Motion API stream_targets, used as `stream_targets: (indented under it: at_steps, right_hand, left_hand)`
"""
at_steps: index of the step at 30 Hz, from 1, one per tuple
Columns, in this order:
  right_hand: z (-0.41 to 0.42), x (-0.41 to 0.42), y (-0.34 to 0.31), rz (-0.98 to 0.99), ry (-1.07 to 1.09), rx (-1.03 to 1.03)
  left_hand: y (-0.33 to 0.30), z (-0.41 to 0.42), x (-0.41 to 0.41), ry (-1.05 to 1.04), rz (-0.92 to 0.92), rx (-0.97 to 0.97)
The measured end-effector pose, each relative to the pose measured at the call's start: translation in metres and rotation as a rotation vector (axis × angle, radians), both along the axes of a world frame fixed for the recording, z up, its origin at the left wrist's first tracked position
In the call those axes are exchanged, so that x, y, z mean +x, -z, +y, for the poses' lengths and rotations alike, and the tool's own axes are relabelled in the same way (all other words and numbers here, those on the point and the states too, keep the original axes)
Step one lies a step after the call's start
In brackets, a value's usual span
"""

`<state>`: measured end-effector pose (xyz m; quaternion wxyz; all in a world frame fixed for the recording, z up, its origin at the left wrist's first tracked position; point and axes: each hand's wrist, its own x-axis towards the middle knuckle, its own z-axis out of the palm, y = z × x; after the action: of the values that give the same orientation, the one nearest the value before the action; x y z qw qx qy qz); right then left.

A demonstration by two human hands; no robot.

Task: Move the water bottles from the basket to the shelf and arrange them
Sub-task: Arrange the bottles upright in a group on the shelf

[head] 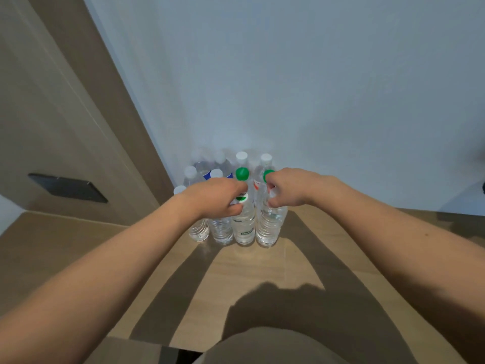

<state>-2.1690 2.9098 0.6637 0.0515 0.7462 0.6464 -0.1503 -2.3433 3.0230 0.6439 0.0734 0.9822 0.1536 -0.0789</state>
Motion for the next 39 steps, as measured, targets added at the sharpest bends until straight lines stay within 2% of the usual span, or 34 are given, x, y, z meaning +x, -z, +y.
stream_targets:
  at_steps: [7, 20, 27, 34, 39]
  right_hand:
    - [0.018, 0.000, 0.028, -0.014, -0.014, -0.001]
    - [0.032, 0.001, 0.047, 0.021, 0.008, -0.029]
    - [0.025, 0.001, 0.050, 0.095, 0.067, -0.013]
    - [0.014, -0.004, 0.057, 0.123, 0.143, 0.055]
    - [0.001, -0.015, 0.062, 0.048, 0.156, 0.134]
  left_hand:
    - [0.013, 0.019, 0.019, 0.099, 0.040, 0.042]
    - [0.022, 0.026, 0.024, 0.125, 0.079, 0.025]
    - [0.016, 0.023, 0.030, 0.072, 0.161, 0.021]
    - [0.018, 0.016, 0.027, 0.004, 0.129, 0.006]
    - [0.025, 0.003, 0.018, -0.051, 0.085, 0.126]
